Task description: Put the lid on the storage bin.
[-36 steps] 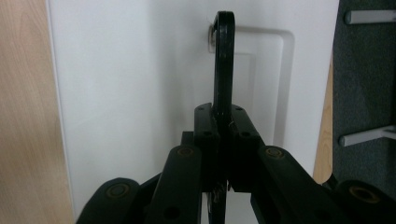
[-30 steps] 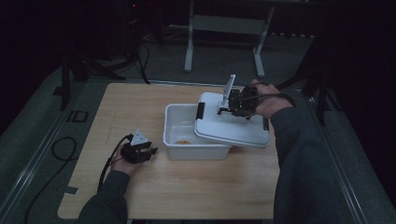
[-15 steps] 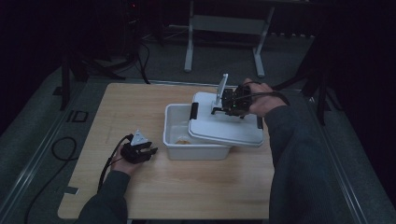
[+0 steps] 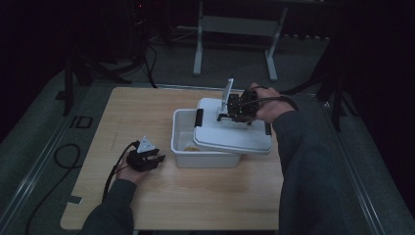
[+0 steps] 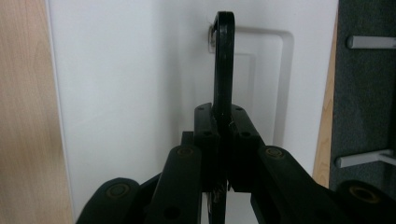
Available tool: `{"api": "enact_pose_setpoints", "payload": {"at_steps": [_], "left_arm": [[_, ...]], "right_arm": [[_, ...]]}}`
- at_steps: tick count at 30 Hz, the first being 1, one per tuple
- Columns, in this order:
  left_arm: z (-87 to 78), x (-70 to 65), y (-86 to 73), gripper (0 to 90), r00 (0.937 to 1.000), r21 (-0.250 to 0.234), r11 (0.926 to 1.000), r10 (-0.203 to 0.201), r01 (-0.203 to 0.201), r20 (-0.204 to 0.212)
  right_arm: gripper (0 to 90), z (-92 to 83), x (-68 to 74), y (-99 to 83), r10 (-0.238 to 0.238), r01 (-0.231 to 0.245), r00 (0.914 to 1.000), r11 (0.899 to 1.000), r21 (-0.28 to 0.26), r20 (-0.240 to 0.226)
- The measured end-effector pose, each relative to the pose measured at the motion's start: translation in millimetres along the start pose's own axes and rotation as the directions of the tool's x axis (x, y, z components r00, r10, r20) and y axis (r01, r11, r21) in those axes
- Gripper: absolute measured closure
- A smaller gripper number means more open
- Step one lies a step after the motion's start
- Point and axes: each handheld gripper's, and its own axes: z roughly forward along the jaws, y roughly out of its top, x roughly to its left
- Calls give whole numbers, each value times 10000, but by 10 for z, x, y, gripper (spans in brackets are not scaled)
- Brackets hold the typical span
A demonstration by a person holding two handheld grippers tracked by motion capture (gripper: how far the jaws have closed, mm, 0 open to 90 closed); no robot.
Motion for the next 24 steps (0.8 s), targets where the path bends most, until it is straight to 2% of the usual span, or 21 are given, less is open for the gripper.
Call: {"api": "enact_pose_setpoints", "payload": {"at_steps": [24], "left_arm": [[-1, 3, 0, 593, 10000, 14, 10000, -1, 1, 40]], "right_arm": [[845, 24, 11, 258, -511, 511, 9987, 9987, -12, -49]]}}
